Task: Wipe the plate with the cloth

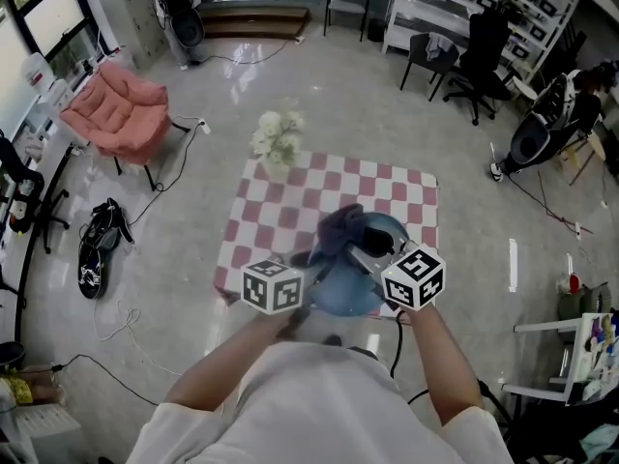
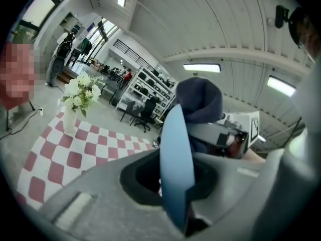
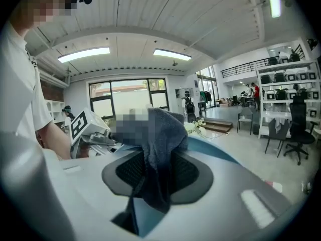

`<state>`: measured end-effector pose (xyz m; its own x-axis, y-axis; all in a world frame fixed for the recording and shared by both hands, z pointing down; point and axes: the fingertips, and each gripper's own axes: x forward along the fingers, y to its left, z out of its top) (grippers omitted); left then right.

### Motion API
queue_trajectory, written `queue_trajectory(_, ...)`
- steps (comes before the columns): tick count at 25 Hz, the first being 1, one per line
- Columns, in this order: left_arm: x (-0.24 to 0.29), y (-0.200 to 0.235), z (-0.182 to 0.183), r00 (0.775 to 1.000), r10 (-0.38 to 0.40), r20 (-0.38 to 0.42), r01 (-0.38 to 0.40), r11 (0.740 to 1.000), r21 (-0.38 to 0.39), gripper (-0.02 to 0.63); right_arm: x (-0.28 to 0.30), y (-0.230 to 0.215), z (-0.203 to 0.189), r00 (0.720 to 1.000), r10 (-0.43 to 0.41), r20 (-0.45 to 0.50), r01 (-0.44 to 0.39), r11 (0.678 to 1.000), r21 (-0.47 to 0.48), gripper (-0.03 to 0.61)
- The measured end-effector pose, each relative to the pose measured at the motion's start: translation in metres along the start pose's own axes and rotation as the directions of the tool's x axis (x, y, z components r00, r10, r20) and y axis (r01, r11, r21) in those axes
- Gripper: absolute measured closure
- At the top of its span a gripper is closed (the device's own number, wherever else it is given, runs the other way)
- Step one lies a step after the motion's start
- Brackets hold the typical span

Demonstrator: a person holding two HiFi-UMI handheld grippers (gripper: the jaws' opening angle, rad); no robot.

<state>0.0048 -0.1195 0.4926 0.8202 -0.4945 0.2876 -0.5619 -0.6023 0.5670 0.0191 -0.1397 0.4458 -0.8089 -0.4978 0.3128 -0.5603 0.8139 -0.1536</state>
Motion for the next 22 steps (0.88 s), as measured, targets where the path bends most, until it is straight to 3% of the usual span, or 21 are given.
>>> queue_trajectory(8, 0.001, -0.001, 0.001, 1.0, -0.018, -0.025, 0.018, 1.0, 0.019, 0.569, 0.004, 0.021, -0.001, 0.994, 0.106, -0.033, -0.107, 0.994, -0.021, 0.44)
queue_trajectory(14, 0.0, 0.003, -0.003, 0.999, -0.021, -0.045, 0.022, 1.0, 0.017, 0.571, 0.003, 0.051, -0.01, 0.967, 0.223, -0.124, -0.233, 0.969, -0.077, 0.442)
queue_trajectory(19, -0.004, 0.009, -0.006, 0.999, -0.024, -0.024, 0.023, 0.999, -0.046, 0.57, -0.007, 0.07, 0.003, 0.947, 0.315, -0.064, -0.317, 0.948, -0.022, 0.442)
queue_trajectory(22, -0.008, 0.011, -0.003, 1.0, -0.021, 0.005, 0.021, 0.997, -0.074, 0.571, -0.01, 0.07, 0.005, 0.951, 0.309, -0.026, -0.308, 0.951, 0.027, 0.442)
